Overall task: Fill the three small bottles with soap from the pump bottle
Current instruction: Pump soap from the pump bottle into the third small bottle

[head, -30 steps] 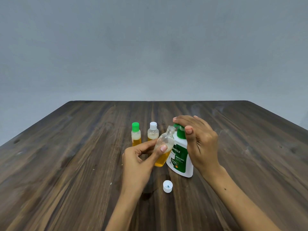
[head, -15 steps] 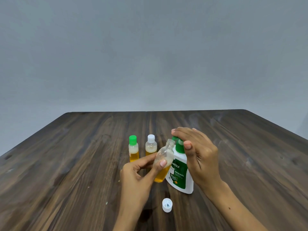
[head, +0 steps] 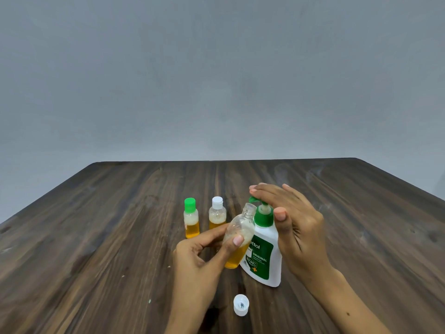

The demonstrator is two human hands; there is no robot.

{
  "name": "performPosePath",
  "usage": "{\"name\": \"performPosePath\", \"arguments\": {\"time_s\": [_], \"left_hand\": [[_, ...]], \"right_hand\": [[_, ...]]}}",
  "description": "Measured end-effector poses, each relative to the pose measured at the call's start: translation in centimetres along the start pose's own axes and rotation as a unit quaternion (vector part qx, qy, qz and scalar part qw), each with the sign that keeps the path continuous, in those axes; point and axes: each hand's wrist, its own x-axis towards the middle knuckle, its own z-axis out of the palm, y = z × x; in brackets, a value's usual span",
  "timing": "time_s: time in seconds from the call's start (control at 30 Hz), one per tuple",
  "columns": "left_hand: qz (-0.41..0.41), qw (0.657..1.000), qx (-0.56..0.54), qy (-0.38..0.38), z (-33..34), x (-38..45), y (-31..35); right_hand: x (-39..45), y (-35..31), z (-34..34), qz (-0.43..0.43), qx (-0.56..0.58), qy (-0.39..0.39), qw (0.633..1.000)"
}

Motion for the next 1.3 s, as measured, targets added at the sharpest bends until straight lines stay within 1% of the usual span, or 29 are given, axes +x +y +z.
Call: {"name": "performPosePath", "arguments": {"time_s": [0.33,0.53,0.67,0.83,0.97,1.17,1.3], "left_hand": [[0.002,1.000,-0.013,0.005,-0.2,-0.2,0.2],[-0.005,1.000,-0.010,0.010,-0.4,-0.5,0.2],[0.005,1.000,-0.015,0.019,-0.6,-0.6,0.5],[0.009,1.000,-0.029,0.008,-0.3,-0.6,0.8],[0.014,1.000,-0.022,0.004,-0.2,-0.6,0.8],[0.011,1.000,-0.021,0.006,-0.4,-0.7,0.4],[0.003,1.000,-0.006,0.012,-0.6,-0.7,0.0]], "right_hand": [[-0.2,0.0,0.6,0.013,0.013,0.011,1.000],[0.2,-0.1,0.4,0.007,0.011,0.013,1.000],[-0.2,-0.1,0.5,0.004,0.006,0.016,1.000],[-0.3,-0.1,0.6,0.003,0.005,0.009,1.000],[-0.1,0.0,0.2,-0.004,0.006,-0.002,1.000],[-0.9,0.0,0.6,0.016,0.012,0.012,1.000],[-0.3,-0.2,0.4,0.013,0.015,0.002,1.000]]}}
